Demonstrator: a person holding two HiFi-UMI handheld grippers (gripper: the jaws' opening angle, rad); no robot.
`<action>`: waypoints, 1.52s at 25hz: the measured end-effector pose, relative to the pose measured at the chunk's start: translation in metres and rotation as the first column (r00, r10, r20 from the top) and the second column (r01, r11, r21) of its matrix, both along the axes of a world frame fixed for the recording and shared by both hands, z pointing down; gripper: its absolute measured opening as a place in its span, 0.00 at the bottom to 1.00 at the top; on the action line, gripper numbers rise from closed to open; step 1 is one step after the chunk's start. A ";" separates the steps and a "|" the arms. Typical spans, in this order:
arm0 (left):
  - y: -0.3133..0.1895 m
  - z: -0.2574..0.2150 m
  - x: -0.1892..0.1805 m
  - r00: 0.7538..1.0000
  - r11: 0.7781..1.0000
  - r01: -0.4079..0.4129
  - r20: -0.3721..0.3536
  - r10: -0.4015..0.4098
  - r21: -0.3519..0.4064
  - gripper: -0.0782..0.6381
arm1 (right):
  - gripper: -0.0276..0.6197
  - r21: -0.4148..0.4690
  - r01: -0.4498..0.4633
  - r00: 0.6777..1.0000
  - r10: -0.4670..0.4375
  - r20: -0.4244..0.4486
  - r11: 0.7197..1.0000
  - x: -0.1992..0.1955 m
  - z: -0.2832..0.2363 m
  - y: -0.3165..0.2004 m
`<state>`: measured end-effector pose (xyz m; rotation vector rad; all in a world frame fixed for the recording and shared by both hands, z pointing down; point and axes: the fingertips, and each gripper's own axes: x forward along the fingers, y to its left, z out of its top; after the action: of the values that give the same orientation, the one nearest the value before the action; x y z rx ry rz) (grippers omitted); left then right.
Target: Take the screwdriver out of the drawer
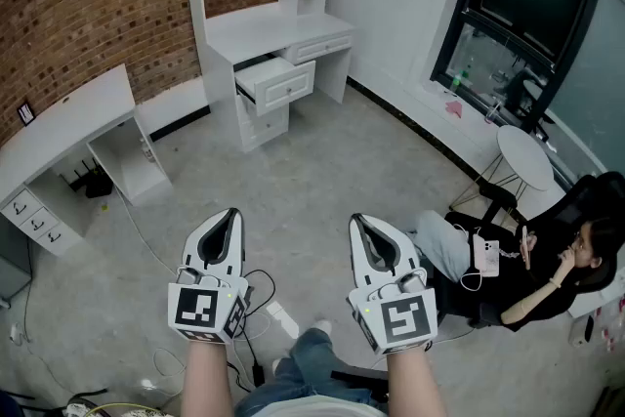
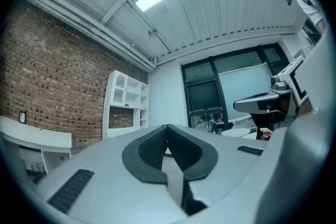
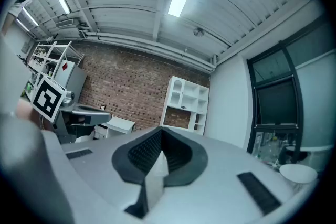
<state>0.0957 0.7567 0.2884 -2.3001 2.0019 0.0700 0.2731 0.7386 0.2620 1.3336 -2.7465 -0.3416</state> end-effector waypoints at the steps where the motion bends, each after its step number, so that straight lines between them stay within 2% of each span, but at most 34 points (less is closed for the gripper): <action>1: 0.004 -0.001 0.002 1.000 1.000 0.002 0.001 -0.002 0.000 0.13 | 0.05 0.005 0.001 1.000 -0.001 0.001 1.000 0.003 -0.001 0.003; 6: 0.010 0.000 0.010 1.000 1.000 0.000 0.028 0.000 -0.004 0.13 | 0.05 -0.008 -0.004 1.000 0.004 0.004 1.000 0.014 0.005 0.009; 11: -0.022 0.002 0.012 1.000 1.000 0.004 0.022 -0.005 0.005 0.13 | 0.06 -0.021 0.002 1.000 -0.002 0.007 1.000 0.018 0.014 -0.024; 18: -0.137 0.006 0.020 0.999 1.000 0.023 0.024 -0.023 0.013 0.13 | 0.06 -0.017 0.042 0.999 -0.042 -0.001 0.999 0.019 0.022 -0.139; 25: -0.253 -0.013 0.025 0.995 0.995 0.091 0.027 -0.092 0.038 0.13 | 0.06 0.013 0.110 0.994 -0.111 0.026 0.994 0.019 0.000 -0.264; 30: -0.302 -0.008 0.020 0.989 0.989 0.146 0.015 -0.147 0.019 0.13 | 0.06 -0.005 0.143 0.989 -0.143 0.035 0.990 0.017 0.005 -0.325; 38: -0.369 0.003 -0.015 0.988 0.988 0.156 0.014 -0.156 -0.003 0.13 | 0.06 -0.047 0.119 0.992 -0.117 0.050 0.992 -0.004 0.025 -0.393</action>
<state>0.0806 0.3882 0.2917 -2.1308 2.1689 0.0394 0.2689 0.3454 0.2874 1.1859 -2.8595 -0.2495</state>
